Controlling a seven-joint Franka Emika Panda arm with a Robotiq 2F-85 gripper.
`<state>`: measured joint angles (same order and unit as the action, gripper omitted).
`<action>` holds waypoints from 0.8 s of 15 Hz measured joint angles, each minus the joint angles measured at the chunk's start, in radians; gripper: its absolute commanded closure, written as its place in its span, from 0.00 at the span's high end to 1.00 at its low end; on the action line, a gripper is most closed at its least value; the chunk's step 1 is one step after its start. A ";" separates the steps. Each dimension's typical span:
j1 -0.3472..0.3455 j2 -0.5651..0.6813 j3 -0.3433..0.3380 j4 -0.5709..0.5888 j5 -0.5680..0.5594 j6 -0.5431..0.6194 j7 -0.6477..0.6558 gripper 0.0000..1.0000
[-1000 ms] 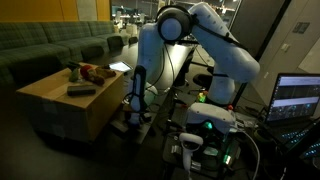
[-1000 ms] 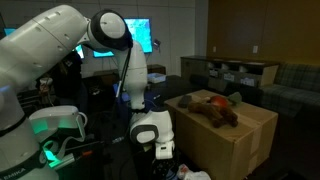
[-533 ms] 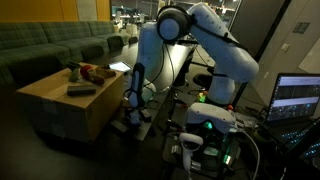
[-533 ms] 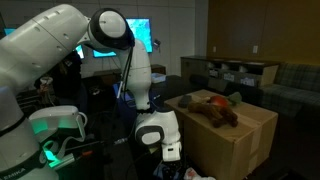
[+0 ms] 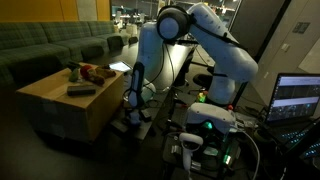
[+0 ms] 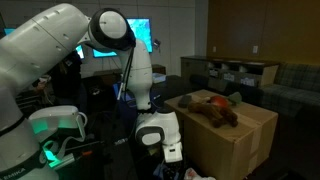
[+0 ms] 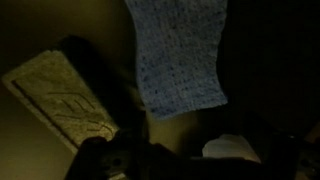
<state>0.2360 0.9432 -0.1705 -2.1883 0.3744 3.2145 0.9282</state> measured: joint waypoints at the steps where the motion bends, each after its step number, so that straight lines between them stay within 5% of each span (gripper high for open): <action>1: -0.002 0.000 0.003 0.000 0.000 -0.003 -0.013 1.00; 12: -0.003 -0.009 0.025 -0.004 0.000 -0.031 -0.098 1.00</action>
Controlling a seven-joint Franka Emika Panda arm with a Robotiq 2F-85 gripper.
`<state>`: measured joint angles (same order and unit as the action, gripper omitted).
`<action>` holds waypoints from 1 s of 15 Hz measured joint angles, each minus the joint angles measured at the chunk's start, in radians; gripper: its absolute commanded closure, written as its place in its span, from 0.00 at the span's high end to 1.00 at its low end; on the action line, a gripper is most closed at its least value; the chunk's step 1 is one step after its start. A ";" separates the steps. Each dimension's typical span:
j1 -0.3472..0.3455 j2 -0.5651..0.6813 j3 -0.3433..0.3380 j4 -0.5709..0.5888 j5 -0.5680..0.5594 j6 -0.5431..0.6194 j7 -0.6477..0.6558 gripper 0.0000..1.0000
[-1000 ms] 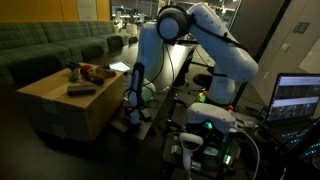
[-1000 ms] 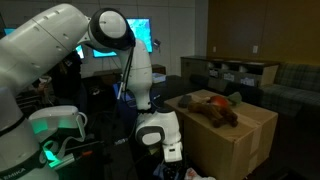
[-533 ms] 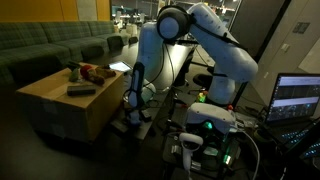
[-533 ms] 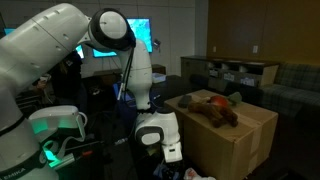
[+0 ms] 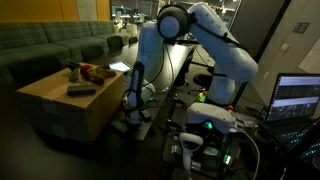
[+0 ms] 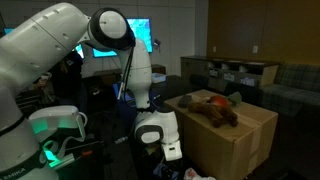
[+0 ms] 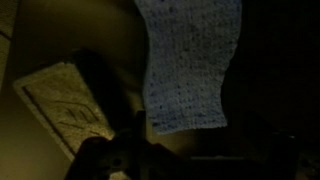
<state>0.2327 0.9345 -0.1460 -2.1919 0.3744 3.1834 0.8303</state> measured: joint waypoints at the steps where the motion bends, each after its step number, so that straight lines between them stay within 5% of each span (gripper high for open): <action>1: 0.000 -0.002 0.003 0.000 0.000 -0.004 -0.005 1.00; 15: 0.005 -0.053 0.035 -0.040 0.000 -0.096 -0.050 1.00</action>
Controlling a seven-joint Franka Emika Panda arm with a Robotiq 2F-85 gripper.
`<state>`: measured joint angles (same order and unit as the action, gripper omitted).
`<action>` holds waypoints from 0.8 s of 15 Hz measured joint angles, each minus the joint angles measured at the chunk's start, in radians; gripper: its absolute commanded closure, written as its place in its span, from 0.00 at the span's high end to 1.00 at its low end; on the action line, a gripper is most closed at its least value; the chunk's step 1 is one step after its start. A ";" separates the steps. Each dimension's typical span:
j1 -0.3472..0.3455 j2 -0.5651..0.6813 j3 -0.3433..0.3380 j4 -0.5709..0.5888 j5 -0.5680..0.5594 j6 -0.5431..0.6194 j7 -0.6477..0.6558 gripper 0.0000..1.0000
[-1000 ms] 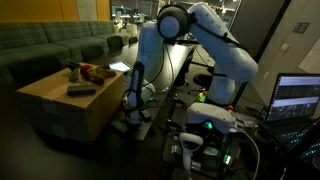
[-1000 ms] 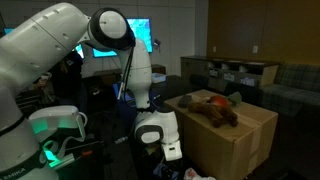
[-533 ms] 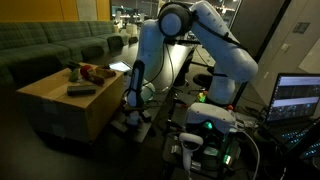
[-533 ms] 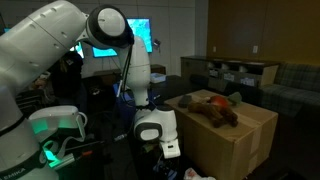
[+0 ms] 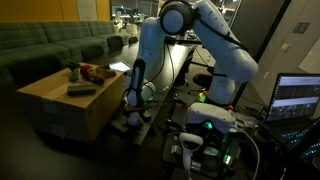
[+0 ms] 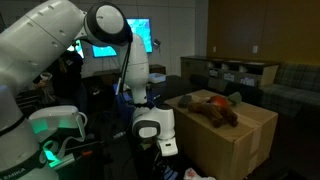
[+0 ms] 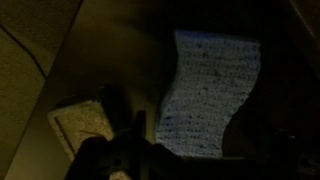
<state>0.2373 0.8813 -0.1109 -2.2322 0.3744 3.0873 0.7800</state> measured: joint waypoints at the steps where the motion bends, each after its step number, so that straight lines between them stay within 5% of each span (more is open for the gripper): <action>1: 0.000 0.000 0.009 0.000 0.000 0.001 0.000 1.00; 12: -0.007 0.001 0.091 -0.031 0.001 0.031 -0.001 1.00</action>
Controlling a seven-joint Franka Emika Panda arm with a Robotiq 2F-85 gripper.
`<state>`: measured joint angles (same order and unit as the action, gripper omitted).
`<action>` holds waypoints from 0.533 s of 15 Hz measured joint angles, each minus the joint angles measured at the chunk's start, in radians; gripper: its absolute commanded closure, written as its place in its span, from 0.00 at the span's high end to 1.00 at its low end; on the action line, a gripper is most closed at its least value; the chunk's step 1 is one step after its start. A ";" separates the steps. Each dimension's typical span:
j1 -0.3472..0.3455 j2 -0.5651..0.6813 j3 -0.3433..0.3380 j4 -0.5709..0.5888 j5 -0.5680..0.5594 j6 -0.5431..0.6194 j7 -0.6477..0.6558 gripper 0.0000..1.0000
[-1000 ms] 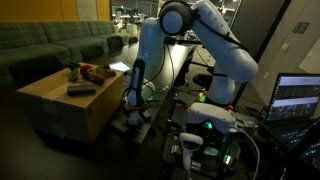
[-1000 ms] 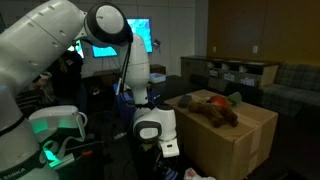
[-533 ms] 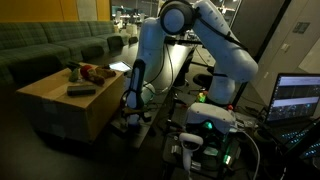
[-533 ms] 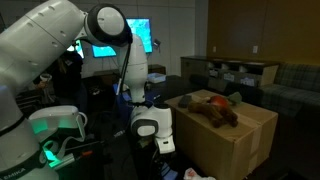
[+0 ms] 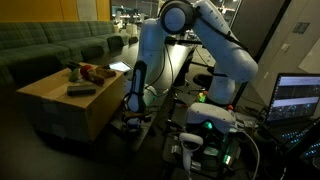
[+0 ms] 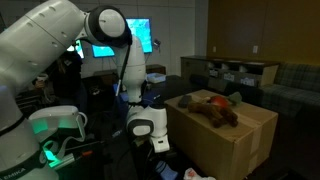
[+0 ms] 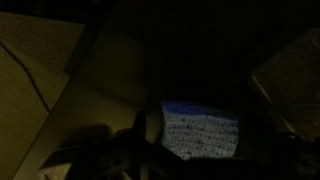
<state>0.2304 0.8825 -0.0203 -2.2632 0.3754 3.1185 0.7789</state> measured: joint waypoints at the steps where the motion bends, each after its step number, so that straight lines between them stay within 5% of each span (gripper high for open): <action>1: 0.000 0.000 -0.001 -0.008 0.001 0.015 0.000 1.00; 8: -0.010 0.002 0.001 -0.022 0.003 0.096 0.001 1.00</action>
<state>0.2199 0.8847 -0.0194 -2.2854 0.3781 3.2147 0.7794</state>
